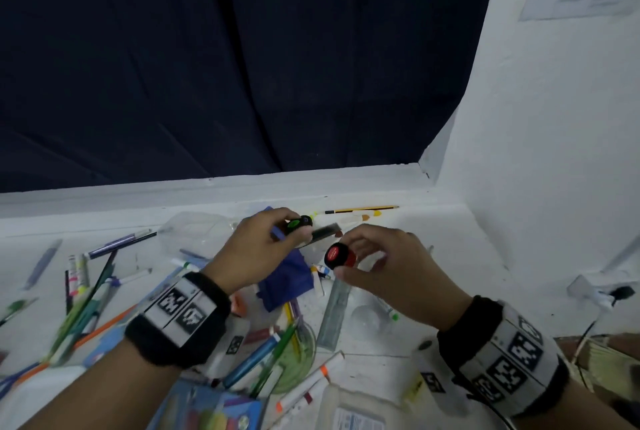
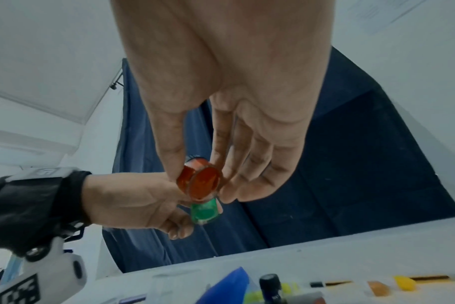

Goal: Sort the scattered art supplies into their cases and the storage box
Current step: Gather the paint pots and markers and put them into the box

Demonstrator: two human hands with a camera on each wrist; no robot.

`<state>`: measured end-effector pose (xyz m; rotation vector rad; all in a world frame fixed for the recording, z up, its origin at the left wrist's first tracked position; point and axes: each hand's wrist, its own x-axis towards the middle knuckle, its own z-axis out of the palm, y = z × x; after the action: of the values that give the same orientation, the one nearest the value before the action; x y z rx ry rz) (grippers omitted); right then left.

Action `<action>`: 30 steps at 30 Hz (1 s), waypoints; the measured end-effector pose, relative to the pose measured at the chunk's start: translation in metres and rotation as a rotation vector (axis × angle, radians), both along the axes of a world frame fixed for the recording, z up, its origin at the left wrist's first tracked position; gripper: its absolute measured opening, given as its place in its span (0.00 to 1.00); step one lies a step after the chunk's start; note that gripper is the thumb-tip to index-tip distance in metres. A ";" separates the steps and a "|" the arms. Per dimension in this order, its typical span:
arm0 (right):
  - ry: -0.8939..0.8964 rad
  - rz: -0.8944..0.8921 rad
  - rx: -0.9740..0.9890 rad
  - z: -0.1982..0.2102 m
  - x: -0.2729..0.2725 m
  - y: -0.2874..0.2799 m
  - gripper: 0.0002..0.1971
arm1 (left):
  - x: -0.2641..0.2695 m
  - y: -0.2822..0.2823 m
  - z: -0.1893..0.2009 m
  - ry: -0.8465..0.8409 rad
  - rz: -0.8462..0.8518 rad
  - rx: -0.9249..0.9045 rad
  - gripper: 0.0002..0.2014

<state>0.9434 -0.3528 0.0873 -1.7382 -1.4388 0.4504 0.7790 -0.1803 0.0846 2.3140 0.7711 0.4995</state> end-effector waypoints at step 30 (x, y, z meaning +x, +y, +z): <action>0.039 0.258 -0.113 -0.030 -0.362 0.016 0.12 | -0.437 -0.054 -0.048 0.112 0.195 -0.144 0.16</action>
<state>0.5816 -0.3364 0.0569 -1.6266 -1.6446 0.7106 0.3418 -0.2344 0.0366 2.1587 1.0585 0.3877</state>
